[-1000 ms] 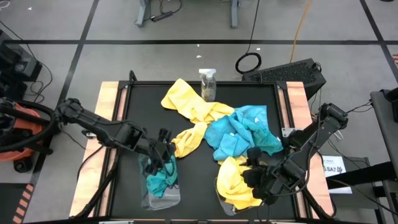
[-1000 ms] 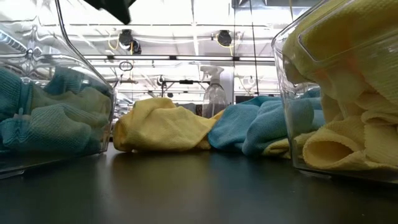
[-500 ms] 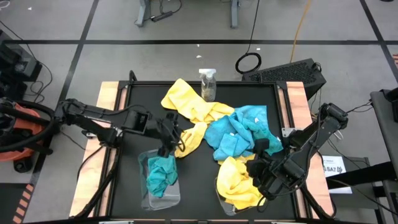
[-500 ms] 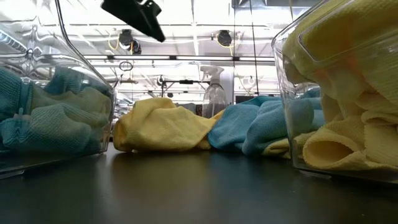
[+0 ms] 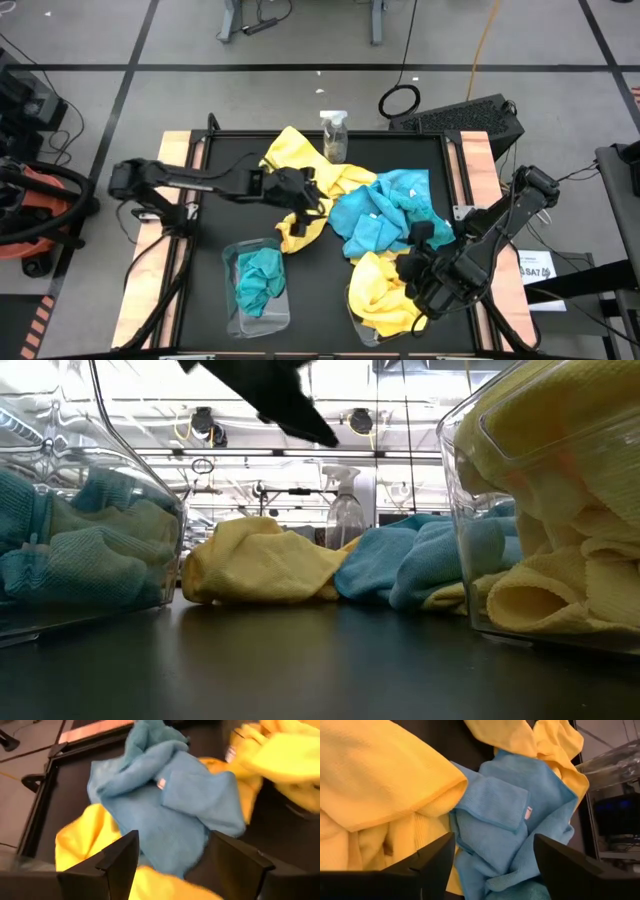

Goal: Sort microfiber towel by color & place in baskets
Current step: Put the blue microfiber towel into the left transparent bin

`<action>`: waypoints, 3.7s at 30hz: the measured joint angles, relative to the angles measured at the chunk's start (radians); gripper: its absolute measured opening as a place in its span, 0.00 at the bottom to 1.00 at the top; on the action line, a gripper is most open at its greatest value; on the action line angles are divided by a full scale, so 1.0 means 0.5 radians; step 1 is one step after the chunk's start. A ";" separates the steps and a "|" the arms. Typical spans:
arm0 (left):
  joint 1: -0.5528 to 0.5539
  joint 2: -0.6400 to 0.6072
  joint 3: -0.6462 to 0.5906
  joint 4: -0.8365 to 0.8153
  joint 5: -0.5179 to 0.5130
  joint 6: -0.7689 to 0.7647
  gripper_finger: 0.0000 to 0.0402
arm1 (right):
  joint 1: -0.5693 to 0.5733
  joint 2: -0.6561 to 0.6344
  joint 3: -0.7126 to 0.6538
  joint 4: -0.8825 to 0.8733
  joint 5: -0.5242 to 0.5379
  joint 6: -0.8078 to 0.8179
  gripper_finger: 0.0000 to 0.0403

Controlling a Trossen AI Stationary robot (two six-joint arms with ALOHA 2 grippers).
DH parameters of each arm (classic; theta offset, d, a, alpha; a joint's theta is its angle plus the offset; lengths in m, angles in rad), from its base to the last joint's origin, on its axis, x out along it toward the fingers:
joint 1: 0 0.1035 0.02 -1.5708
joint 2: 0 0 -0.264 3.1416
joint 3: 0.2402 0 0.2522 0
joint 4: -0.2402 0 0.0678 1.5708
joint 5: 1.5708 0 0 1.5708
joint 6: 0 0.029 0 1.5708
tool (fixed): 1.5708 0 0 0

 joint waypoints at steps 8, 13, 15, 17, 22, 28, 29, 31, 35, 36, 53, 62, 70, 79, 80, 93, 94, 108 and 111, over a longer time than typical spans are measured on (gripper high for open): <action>0.162 0.394 0.096 0.207 0.085 -0.272 0.61 | 0.026 0.000 -0.001 0.037 -0.040 0.045 0.63; 0.247 0.572 0.191 0.199 0.100 -0.466 0.61 | 0.026 0.000 -0.001 0.085 -0.043 0.038 0.63; 0.283 0.617 0.225 0.196 0.139 -0.565 0.61 | 0.026 0.001 -0.001 0.087 -0.043 0.038 0.63; 0.318 0.663 0.252 0.206 0.266 -0.643 0.61 | 0.026 0.001 -0.001 0.094 -0.044 0.037 0.63; 0.341 0.752 0.274 0.187 0.329 -0.775 0.60 | 0.035 0.001 -0.001 0.117 -0.045 0.036 0.63; 0.317 0.808 0.274 0.201 0.459 -0.678 0.47 | 0.039 0.001 -0.001 0.135 -0.045 0.030 0.63; 0.307 0.808 0.274 0.204 0.464 -0.655 0.42 | 0.042 0.001 -0.001 0.134 -0.046 0.032 0.63; 0.291 0.808 0.274 0.205 0.467 -0.611 0.32 | 0.043 0.001 -0.001 0.134 -0.045 0.034 0.63; 0.268 0.807 0.312 0.194 0.475 -0.508 0.09 | 0.046 0.001 -0.001 0.137 -0.045 0.040 0.63; 0.259 0.806 0.328 0.195 0.503 -0.484 0.05 | 0.046 0.001 -0.001 0.146 -0.045 0.040 0.63; 0.011 0.717 1.163 -0.784 0.349 -0.062 0.01 | 0.046 0.001 -0.001 0.141 0.022 0.130 0.63; -0.134 0.435 1.533 -1.073 -0.026 0.071 0.00 | 0.036 0.002 -0.056 0.135 0.265 0.177 0.63; -0.166 0.249 1.639 -1.104 -0.107 0.056 0.00 | -0.057 0.002 -0.159 0.327 0.462 0.135 0.63; -0.218 0.217 1.723 -1.082 -0.111 0.052 0.00 | -0.193 0.002 -0.161 0.758 0.707 -0.203 0.63; -0.228 0.217 1.731 -1.062 -0.110 0.052 0.00 | -0.218 0.002 -0.161 0.803 0.717 -0.249 0.63; -0.324 0.216 1.781 -1.008 -0.013 0.068 0.00 | -0.527 0.009 -0.161 1.634 0.638 -1.010 0.64; -0.329 0.216 1.781 -1.005 0.010 0.067 0.00 | -0.554 0.014 -0.161 1.718 0.594 -1.076 0.64; -0.436 0.201 1.780 -1.054 0.083 0.066 0.00 | -0.769 0.087 -0.162 2.270 0.208 -1.623 0.04; -0.470 0.181 1.780 -1.157 0.085 0.066 0.00 | -0.768 0.085 -0.162 2.397 0.209 -1.721 0.01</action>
